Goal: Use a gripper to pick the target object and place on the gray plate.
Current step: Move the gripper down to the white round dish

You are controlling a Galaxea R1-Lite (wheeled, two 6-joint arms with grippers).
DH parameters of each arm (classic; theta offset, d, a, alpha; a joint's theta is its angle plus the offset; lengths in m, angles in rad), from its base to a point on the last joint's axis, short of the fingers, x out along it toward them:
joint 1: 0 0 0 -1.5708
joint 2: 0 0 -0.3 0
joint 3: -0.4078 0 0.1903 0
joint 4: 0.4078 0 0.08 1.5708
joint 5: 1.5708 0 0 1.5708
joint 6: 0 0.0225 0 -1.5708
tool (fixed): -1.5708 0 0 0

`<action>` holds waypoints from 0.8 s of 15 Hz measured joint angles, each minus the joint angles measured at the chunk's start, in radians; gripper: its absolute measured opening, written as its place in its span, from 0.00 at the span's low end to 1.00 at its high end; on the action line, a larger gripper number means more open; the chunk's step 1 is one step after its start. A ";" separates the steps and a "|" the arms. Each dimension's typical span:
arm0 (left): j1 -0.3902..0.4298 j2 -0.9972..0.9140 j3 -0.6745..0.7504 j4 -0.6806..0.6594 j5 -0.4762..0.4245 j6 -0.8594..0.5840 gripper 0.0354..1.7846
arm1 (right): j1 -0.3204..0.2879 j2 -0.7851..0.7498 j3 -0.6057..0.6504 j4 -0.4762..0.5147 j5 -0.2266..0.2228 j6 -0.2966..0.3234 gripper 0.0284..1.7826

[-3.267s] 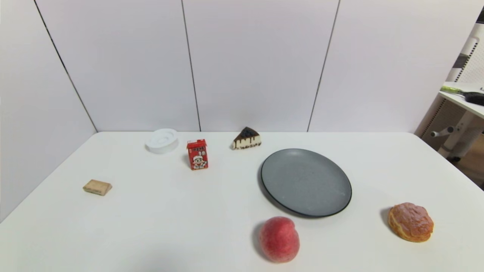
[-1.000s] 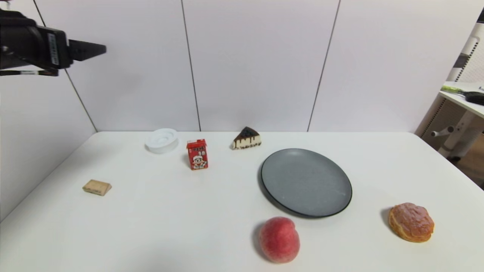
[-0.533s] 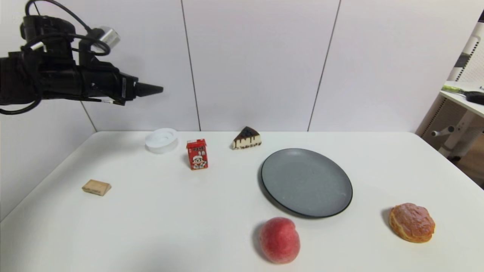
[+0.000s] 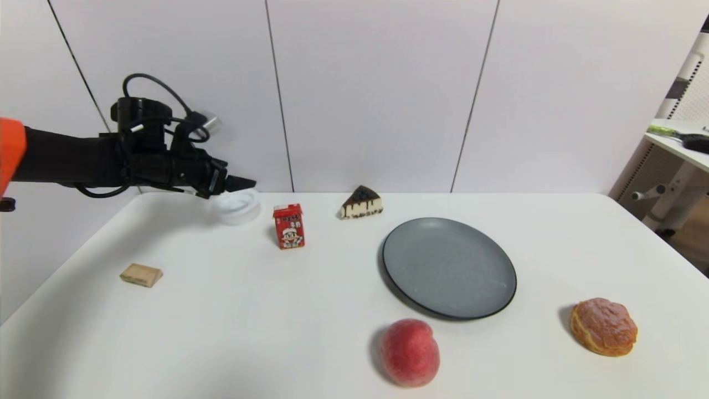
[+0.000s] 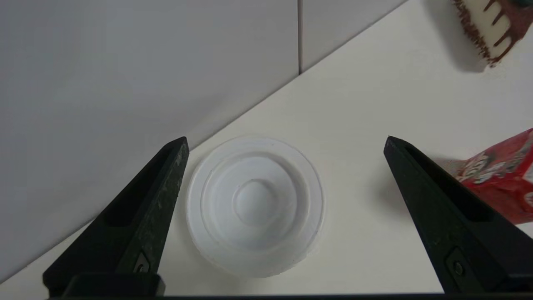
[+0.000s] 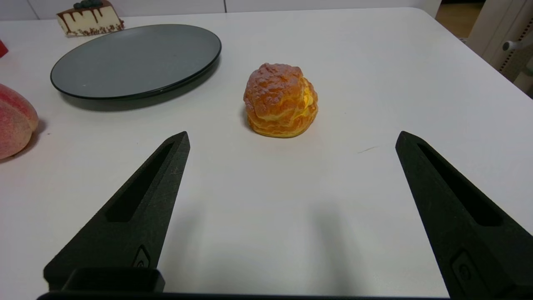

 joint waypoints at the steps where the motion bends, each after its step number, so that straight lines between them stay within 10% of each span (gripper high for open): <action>1: -0.003 0.025 0.004 -0.020 -0.001 0.009 0.94 | 0.000 0.000 0.000 0.000 0.000 0.000 0.96; 12: -0.020 0.114 0.019 -0.033 0.122 0.027 0.94 | 0.000 0.000 0.000 0.000 0.000 0.000 0.96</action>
